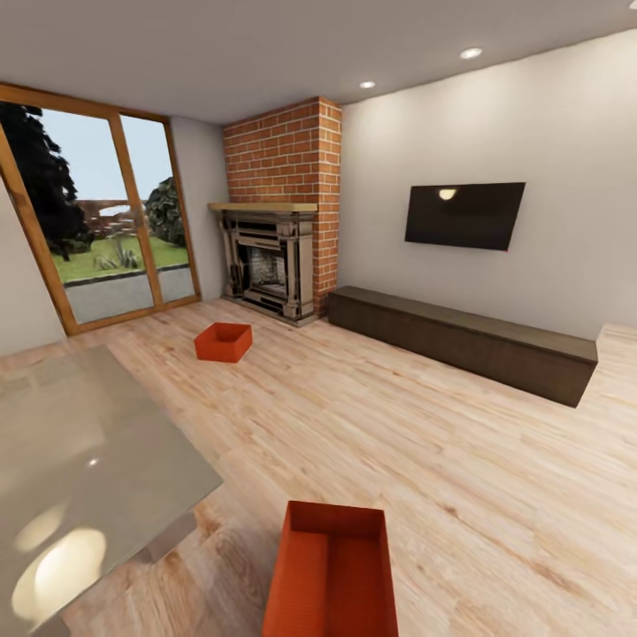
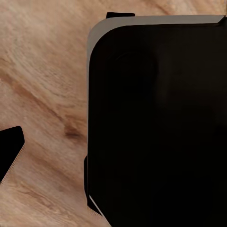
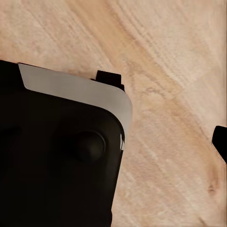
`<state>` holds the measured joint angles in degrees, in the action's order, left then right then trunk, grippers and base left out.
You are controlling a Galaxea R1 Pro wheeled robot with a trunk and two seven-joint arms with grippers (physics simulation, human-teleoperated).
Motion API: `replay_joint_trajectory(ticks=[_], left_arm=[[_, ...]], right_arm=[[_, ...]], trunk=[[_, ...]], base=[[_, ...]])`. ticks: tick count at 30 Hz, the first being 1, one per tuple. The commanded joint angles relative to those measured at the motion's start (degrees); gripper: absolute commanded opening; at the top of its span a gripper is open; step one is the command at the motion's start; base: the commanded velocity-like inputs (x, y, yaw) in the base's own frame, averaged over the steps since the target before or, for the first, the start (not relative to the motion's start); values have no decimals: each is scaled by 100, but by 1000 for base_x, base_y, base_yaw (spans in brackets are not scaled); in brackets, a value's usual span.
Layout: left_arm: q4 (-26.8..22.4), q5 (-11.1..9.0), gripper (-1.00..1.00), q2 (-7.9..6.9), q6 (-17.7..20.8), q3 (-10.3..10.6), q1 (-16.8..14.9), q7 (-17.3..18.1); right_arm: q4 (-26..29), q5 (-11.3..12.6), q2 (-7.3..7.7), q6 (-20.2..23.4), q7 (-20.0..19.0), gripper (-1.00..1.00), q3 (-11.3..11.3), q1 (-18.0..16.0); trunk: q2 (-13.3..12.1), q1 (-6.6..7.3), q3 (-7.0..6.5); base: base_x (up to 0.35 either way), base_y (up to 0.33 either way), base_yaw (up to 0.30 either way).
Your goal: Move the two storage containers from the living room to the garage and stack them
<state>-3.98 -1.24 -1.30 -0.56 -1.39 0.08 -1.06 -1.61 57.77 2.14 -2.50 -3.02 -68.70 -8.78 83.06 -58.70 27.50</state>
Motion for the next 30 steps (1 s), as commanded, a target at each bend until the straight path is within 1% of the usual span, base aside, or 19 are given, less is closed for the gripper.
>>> replay_joint_trajectory(ticks=[1,12,22,30], left_arm=[[-6,-13,100,2,-6,-12,1,-8],[-6,-14,100,6,-6,-11,1,-8],[-6,-9,100,7,-6,-12,1,-8],[-6,-8,100,2,-6,-12,1,-1]], right_arm=[[-15,59,-3,-22,-32,100,-47,-2],[-15,59,-3,-22,-32,100,-47,-1],[-15,59,-3,-22,-32,100,-47,-1],[-15,61,-3,-22,-32,100,-44,-2]], trunk=[[2,-3,5],[2,-3,5],[2,-3,5],[2,-3,5]], base=[[304,0,0],[286,0,0],[52,0,0],[247,0,0]])
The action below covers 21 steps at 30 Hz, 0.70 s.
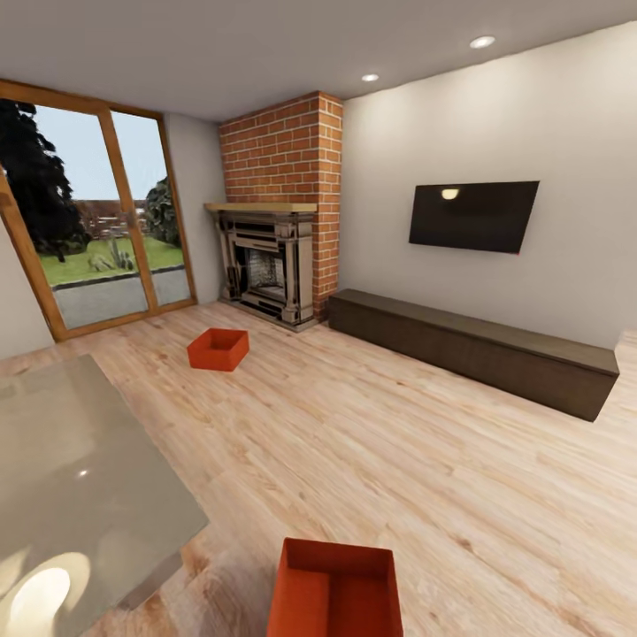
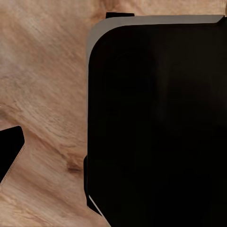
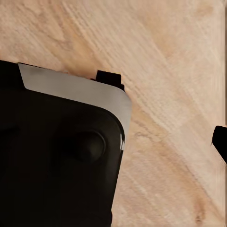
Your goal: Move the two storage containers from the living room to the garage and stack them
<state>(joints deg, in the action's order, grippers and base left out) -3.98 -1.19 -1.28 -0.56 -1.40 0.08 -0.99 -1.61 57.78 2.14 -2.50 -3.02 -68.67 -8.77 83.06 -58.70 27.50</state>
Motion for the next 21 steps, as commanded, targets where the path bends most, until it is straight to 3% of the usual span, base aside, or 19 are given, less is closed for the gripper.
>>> replay_joint_trajectory(ticks=[1,9,21], left_arm=[[-6,-13,100,1,-6,-11,1,-7],[-6,-15,100,4,-6,-10,1,-14],[-6,-13,100,5,-6,-10,1,-15]], right_arm=[[-15,59,-3,-22,-32,100,-48,-3],[-15,66,-3,-22,-32,100,-44,-4],[-15,67,-3,-22,-31,100,-41,-4]], trunk=[[2,-3,5],[2,-3,5],[2,-3,5]], base=[[311,0,-9],[255,0,-152],[23,0,-17]])
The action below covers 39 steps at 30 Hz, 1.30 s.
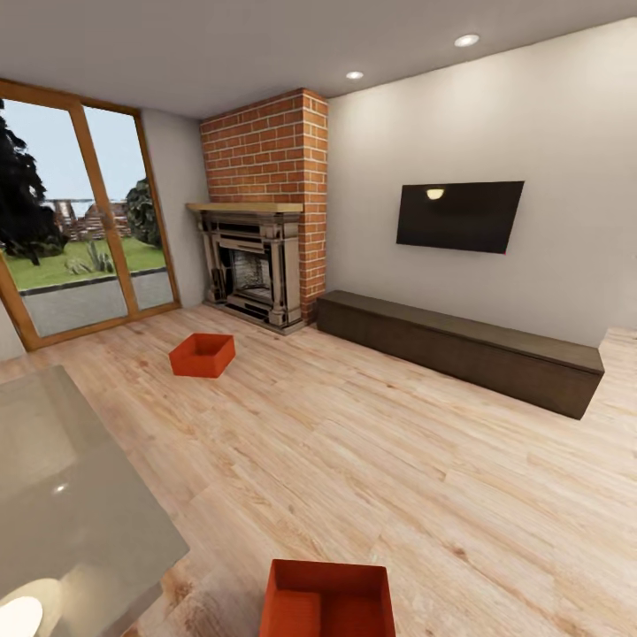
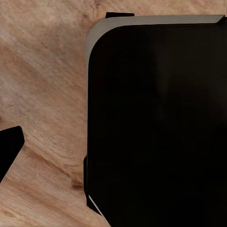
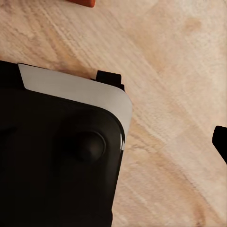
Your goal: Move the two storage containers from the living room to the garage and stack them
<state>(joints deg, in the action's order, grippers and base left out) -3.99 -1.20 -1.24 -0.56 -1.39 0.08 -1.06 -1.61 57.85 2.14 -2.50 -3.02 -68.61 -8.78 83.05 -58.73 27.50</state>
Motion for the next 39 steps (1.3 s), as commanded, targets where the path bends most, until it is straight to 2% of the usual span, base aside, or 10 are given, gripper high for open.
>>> replay_joint_trajectory(ticks=[1,21,39], left_arm=[[-6,-13,100,1,-6,-11,1,-8],[-6,-12,100,1,-6,-11,1,-8],[-6,-12,100,1,-6,-11,1,-6]], right_arm=[[-15,59,-3,-22,-32,100,-47,-3],[-15,59,-3,-11,-26,100,-47,-2],[-15,51,6,-22,-32,100,-55,-1]], trunk=[[3,0,5],[3,0,5],[3,0,5]], base=[[0,0,0],[0,0,-106],[0,0,-5]])
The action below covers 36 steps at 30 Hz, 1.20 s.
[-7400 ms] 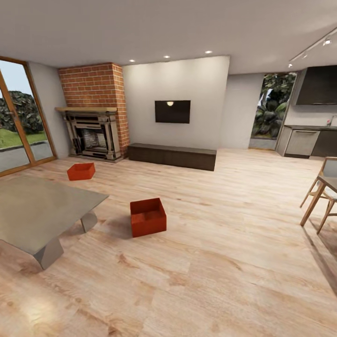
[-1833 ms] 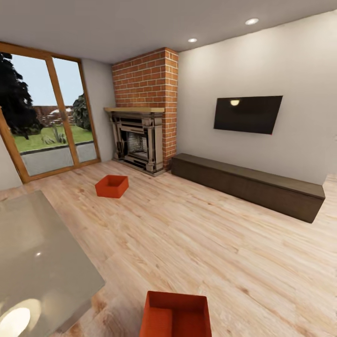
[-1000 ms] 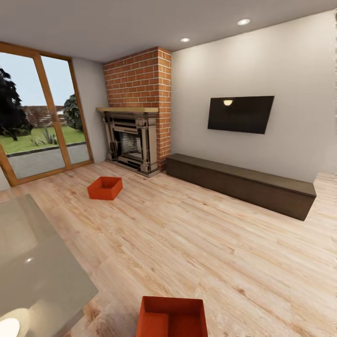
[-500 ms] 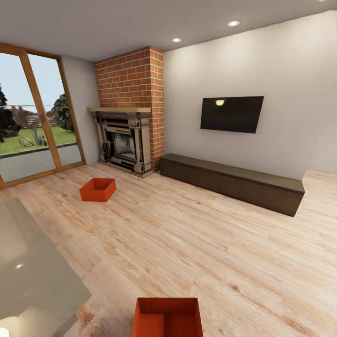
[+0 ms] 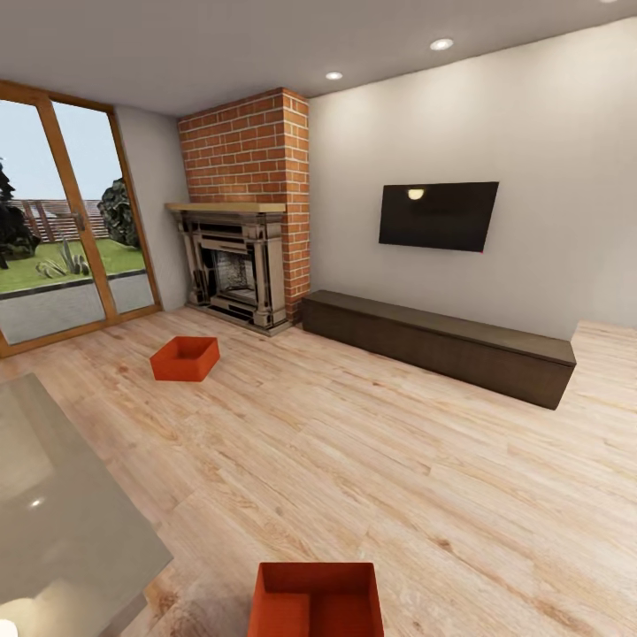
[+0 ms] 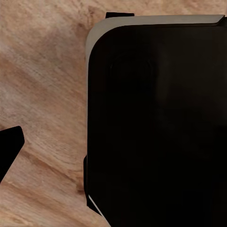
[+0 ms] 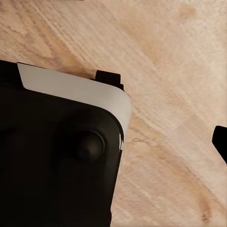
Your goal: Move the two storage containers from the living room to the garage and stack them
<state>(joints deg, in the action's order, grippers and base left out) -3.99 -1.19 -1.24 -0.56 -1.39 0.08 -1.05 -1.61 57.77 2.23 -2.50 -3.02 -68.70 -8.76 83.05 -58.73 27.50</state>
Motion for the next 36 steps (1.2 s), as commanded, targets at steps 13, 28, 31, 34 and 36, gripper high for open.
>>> replay_joint_trajectory(ticks=[13,28,31,34,36], left_arm=[[-6,-13,100,1,-6,-11,1,-9],[-6,15,100,-7,-6,19,1,5],[-9,19,100,-8,-6,21,1,7],[-13,22,100,-4,-6,23,1,8],[-13,22,100,-2,-6,26,1,8]], right_arm=[[-15,68,-12,-9,-31,100,-50,-3],[-15,65,-9,-21,-32,100,-50,-3],[-15,60,-6,-15,-32,100,-59,-3],[-15,38,-4,-8,-32,100,-78,-3],[-15,36,-7,-10,-32,100,-83,-3]], trunk=[[3,0,14],[3,0,139],[3,0,167],[3,0,194],[3,0,212]], base=[[0,0,0],[0,0,0],[0,0,0],[0,0,0],[0,0,0]])
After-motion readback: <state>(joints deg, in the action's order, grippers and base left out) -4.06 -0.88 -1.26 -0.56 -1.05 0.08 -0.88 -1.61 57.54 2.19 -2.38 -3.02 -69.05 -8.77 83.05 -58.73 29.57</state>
